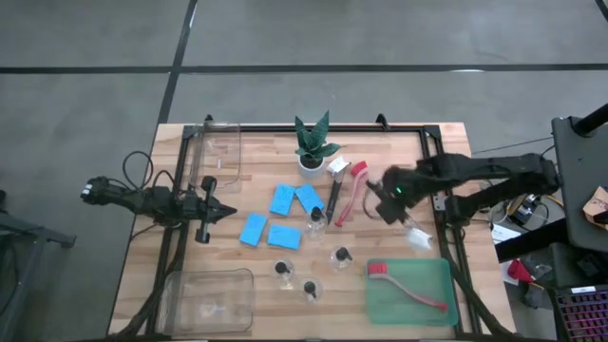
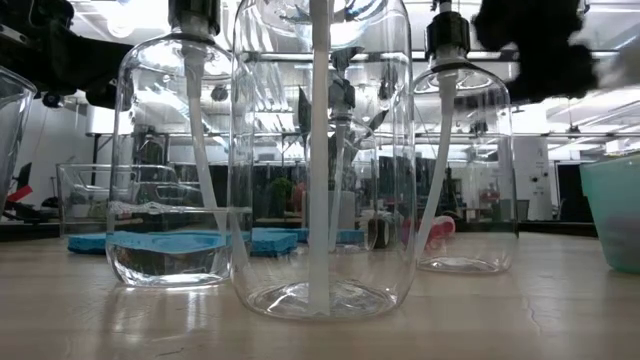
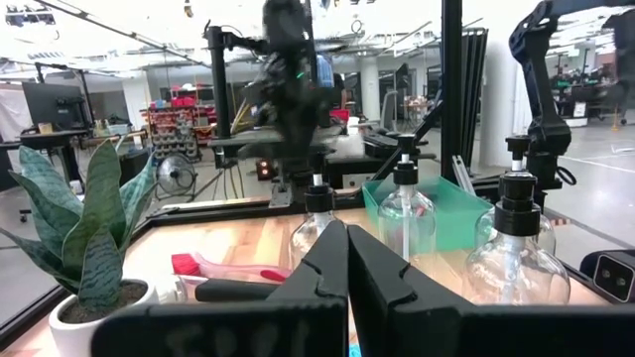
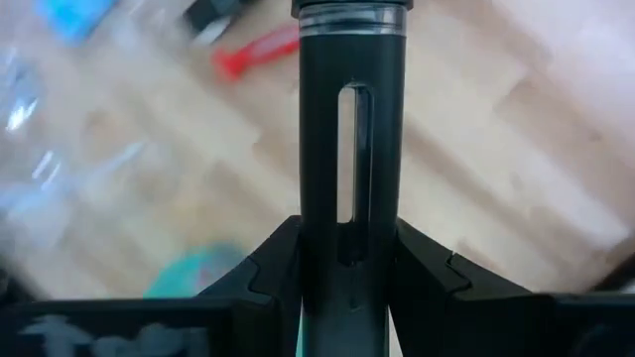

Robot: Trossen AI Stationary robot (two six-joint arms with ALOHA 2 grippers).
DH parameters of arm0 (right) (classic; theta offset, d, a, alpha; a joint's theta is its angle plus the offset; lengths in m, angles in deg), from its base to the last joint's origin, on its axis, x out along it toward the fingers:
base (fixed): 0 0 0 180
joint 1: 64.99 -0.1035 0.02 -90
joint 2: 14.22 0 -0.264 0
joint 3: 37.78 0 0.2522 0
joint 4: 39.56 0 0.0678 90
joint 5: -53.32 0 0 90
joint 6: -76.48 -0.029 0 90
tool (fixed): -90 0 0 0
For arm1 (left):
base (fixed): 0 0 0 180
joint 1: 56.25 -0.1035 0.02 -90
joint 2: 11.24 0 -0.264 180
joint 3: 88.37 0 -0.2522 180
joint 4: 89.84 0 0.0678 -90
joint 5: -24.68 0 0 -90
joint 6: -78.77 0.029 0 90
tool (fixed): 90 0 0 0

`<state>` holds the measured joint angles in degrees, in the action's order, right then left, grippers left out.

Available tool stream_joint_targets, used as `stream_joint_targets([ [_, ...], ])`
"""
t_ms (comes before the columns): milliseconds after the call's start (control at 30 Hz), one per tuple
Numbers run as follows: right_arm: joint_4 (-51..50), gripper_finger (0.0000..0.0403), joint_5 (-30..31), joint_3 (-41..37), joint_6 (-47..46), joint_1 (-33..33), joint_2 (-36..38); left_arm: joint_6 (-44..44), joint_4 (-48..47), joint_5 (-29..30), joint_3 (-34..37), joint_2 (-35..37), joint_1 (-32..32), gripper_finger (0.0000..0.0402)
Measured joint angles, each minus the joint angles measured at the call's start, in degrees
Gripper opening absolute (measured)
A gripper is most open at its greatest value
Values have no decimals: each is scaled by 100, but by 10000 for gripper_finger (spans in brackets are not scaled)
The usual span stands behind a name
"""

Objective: Pick & Place Kitchen Sink Supplies
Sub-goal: Put the black dish brush into the green bin

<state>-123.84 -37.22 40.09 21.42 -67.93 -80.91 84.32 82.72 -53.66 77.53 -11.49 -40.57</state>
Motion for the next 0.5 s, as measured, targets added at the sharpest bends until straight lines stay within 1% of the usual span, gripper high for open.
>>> stream_joint_targets([
  [67, -444, 106, 12, 308, -434, -542, -20, 0, 1, 2, 0, 0, 0, 0],
  [167, -963, 106, 236, 639, -1297, -1426, -113, 0, 0, 2, 0, 0, 0, 0],
  [333, -1010, 106, 578, 764, -2492, -2795, -399, 1, 1, 1, 0, 0, 0, 0],
  [433, -977, 107, 634, 793, -2965, -3375, -729, 0, 0, 1, 0, 0, 0, 0],
  [500, -913, 107, 627, 858, -3022, -3669, -1013, 0, 2, 1, 0, 0, 0, 0],
])
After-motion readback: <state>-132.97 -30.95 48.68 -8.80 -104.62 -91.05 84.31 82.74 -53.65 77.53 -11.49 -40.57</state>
